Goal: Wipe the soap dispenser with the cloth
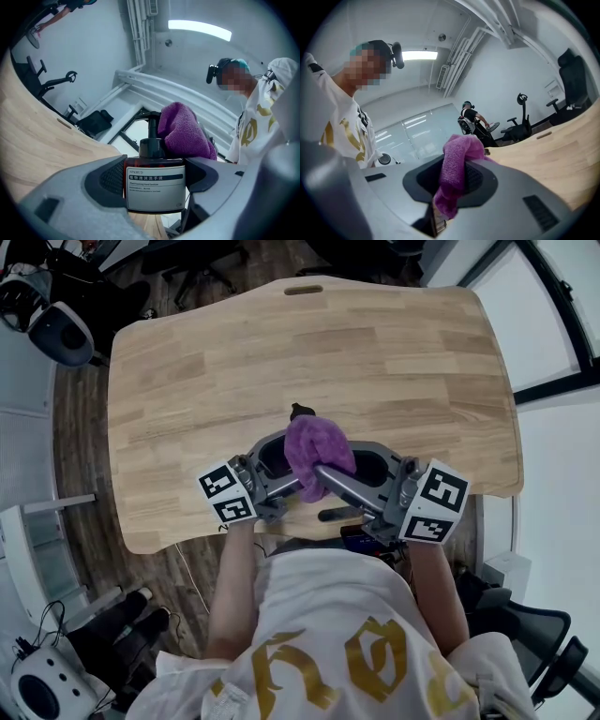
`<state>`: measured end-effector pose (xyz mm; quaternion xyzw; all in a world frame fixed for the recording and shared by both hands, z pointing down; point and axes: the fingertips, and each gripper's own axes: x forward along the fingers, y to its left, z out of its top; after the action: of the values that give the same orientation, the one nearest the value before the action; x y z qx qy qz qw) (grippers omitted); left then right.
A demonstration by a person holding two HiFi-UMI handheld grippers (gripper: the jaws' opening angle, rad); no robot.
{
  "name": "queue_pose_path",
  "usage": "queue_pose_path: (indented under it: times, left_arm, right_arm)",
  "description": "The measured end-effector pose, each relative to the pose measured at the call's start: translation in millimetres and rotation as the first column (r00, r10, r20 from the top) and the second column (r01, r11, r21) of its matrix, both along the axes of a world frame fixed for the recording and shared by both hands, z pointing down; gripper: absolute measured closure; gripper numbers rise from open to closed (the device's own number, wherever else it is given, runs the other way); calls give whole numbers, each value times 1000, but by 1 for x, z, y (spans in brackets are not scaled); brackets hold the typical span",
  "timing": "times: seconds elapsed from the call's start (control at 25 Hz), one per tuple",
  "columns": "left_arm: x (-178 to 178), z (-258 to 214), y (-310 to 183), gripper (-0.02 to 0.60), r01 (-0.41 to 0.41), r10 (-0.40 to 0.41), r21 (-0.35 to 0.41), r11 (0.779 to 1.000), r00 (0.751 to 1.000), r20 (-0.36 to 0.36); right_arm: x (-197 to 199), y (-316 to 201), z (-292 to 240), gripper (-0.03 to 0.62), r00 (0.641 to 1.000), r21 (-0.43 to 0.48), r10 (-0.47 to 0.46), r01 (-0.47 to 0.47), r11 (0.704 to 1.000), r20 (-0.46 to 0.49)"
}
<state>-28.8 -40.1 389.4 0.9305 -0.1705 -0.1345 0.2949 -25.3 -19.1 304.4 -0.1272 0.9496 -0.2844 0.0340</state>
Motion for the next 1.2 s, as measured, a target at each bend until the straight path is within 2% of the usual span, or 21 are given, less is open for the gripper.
queue_pose_path:
  times: [0.16, 0.36, 0.76, 1.2]
  left_arm:
    - [-9, -8, -2, 255, 24, -27, -25, 999, 994, -105]
    - [-12, -9, -1, 255, 34, -36, -25, 999, 994, -106]
    - [-15, -16, -1, 255, 22, -25, -19, 1000, 988, -155]
    - [-26, -34, -8, 255, 40, -42, -14, 999, 964, -261]
  right_arm:
    - [8, -8, 3, 528, 998, -2, 61, -61, 998, 0]
    - [15, -11, 9, 528, 993, 7, 121, -121, 993, -13]
    - [38, -27, 19, 528, 967, 16, 252, -252, 968, -35]
    - [49, -39, 47, 528, 917, 20, 359, -361, 932, -176]
